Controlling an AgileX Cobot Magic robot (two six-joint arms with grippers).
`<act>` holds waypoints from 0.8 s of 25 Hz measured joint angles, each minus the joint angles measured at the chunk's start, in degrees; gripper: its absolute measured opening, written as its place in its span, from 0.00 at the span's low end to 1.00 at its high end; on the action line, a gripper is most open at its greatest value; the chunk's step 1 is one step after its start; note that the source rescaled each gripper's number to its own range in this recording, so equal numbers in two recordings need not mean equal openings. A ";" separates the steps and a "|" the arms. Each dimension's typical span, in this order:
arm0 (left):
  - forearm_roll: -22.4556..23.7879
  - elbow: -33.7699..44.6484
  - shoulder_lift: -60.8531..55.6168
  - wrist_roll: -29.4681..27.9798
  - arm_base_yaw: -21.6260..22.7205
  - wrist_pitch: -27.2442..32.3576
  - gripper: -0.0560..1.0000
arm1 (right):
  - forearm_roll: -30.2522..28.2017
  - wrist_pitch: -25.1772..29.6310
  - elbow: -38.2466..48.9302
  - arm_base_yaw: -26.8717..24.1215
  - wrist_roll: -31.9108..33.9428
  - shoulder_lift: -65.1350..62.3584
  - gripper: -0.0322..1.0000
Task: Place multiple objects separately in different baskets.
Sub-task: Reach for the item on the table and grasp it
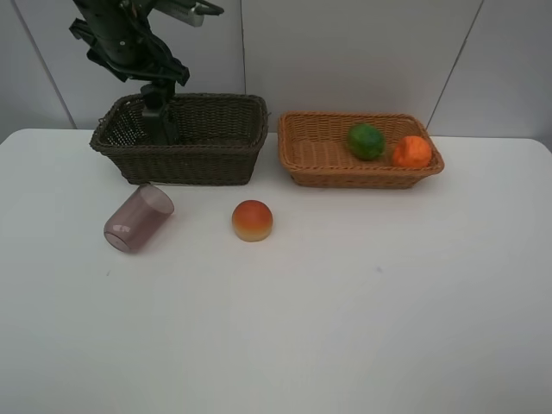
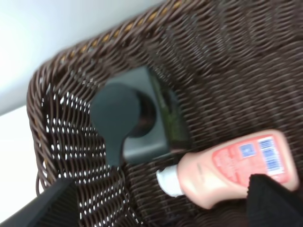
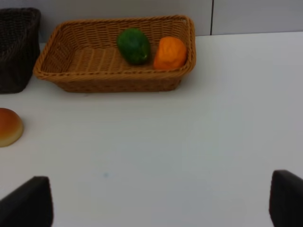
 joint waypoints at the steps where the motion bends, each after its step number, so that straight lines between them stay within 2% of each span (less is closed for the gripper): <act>1: 0.14 0.00 -0.64 0.37 -0.61 0.27 0.86 | 0.00 0.00 0.00 0.00 0.00 0.00 1.00; 7: 0.45 0.00 -3.73 2.12 -2.86 3.57 0.86 | 0.00 0.00 0.00 0.00 0.00 0.00 1.00; 12: 0.22 0.00 -8.23 -2.62 -5.71 7.63 0.86 | 0.00 0.00 0.00 0.00 0.00 0.00 1.00; 20: -0.33 -0.10 -12.19 -3.71 -14.54 16.19 0.86 | 0.00 0.00 0.00 0.00 0.00 0.00 1.00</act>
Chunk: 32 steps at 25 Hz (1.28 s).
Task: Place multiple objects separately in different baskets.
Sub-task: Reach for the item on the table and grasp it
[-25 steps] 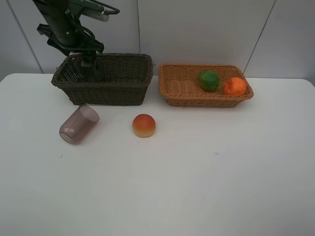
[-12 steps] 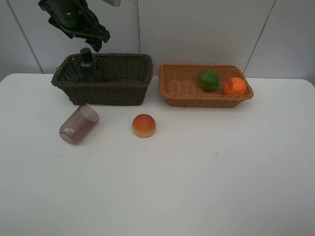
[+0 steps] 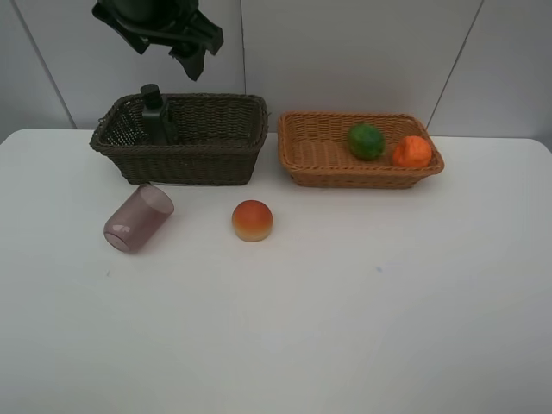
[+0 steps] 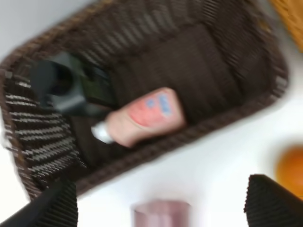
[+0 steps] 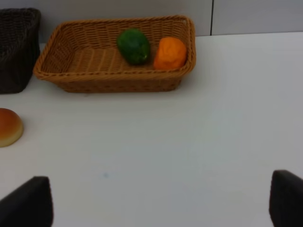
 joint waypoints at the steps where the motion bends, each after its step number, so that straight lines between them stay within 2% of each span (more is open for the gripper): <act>1: -0.95 -0.07 0.00 0.00 -0.72 1.19 0.86 | 0.00 0.00 0.00 0.00 0.00 0.00 1.00; 10: -6.53 -0.07 0.00 -1.23 -2.13 10.80 0.86 | -0.04 0.00 0.00 0.00 0.00 0.00 1.00; 22: -9.75 1.85 0.00 -8.82 -1.88 10.91 0.86 | -0.04 0.00 0.00 0.00 0.00 0.00 1.00; 27: -10.42 7.07 -0.42 -8.65 0.52 10.96 0.86 | -0.04 0.00 0.00 0.00 0.00 0.00 1.00; 32: -11.17 14.90 -3.22 -7.81 5.93 11.02 0.86 | 0.01 0.00 0.00 0.00 0.00 0.00 1.00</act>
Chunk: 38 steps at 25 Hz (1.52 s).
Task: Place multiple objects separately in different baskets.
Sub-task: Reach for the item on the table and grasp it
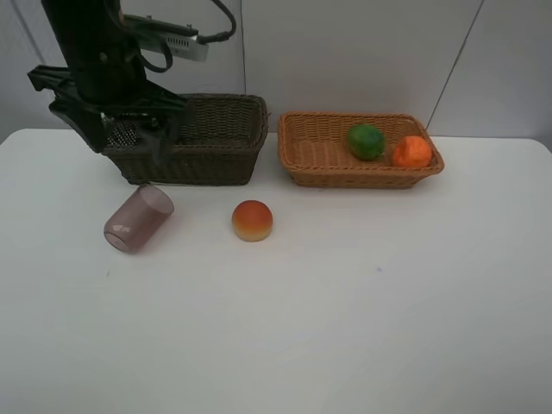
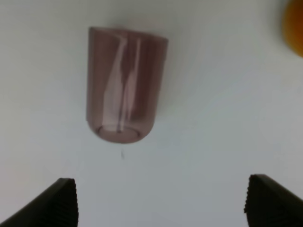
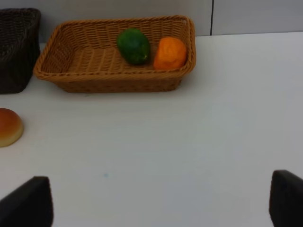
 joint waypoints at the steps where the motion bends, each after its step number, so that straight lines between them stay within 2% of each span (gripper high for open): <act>1: -0.64 1.55 -0.50 0.29 0.76 -0.23 0.86 | 0.00 0.00 0.00 0.00 0.00 0.00 1.00; 6: -3.91 9.55 -2.56 3.31 5.15 -5.66 0.86 | 0.00 0.00 0.00 0.00 0.00 0.00 1.00; 11: -4.07 15.17 -2.62 6.85 8.58 -12.15 0.86 | 0.00 0.00 0.00 0.00 0.00 0.00 1.00; 14: -4.07 17.15 -2.62 10.25 10.31 -18.15 0.86 | 0.00 0.00 0.00 0.00 0.00 0.00 1.00; 19: -4.07 19.56 -2.62 13.43 11.73 -25.43 0.86 | 0.00 0.00 0.00 0.00 0.00 0.00 1.00; 22: -4.18 19.81 -2.15 14.32 11.80 -26.68 0.86 | 0.00 0.00 0.00 0.00 0.00 0.00 1.00; 28: -7.31 19.92 0.44 15.42 11.80 -30.02 0.86 | 0.00 0.00 0.00 0.00 0.00 0.00 1.00; 38: -7.63 20.03 4.45 15.59 11.80 -32.49 0.86 | -0.05 0.00 0.00 0.00 0.00 0.00 1.00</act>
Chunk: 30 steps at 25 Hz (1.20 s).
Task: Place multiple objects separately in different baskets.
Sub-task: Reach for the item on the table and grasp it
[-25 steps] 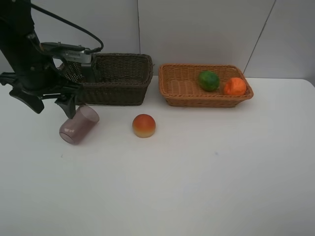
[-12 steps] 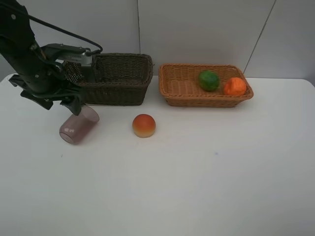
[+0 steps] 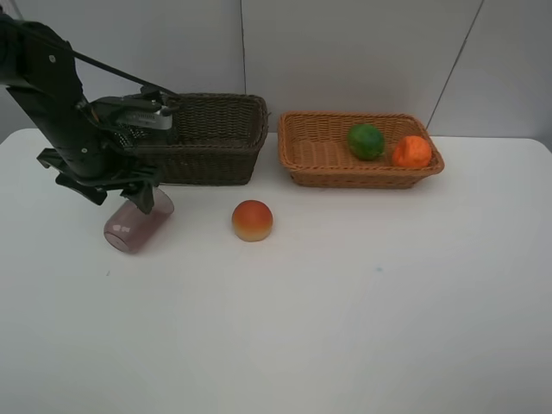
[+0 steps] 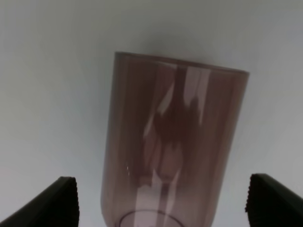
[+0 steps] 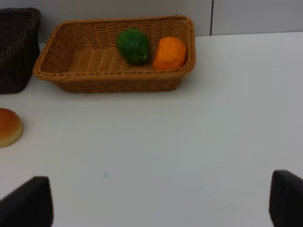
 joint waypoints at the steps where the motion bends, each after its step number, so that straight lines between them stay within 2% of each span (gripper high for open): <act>1: 0.00 0.06 0.30 0.02 0.00 -0.46 0.86 | 0.00 0.00 0.00 0.00 0.00 0.00 1.00; 12: -0.05 0.13 3.02 2.97 0.00 -3.79 0.86 | 0.00 0.00 0.00 0.00 0.00 0.00 1.00; 30: -0.20 0.13 5.75 3.24 0.00 -8.72 0.86 | 0.04 0.00 0.00 0.00 0.00 0.00 1.00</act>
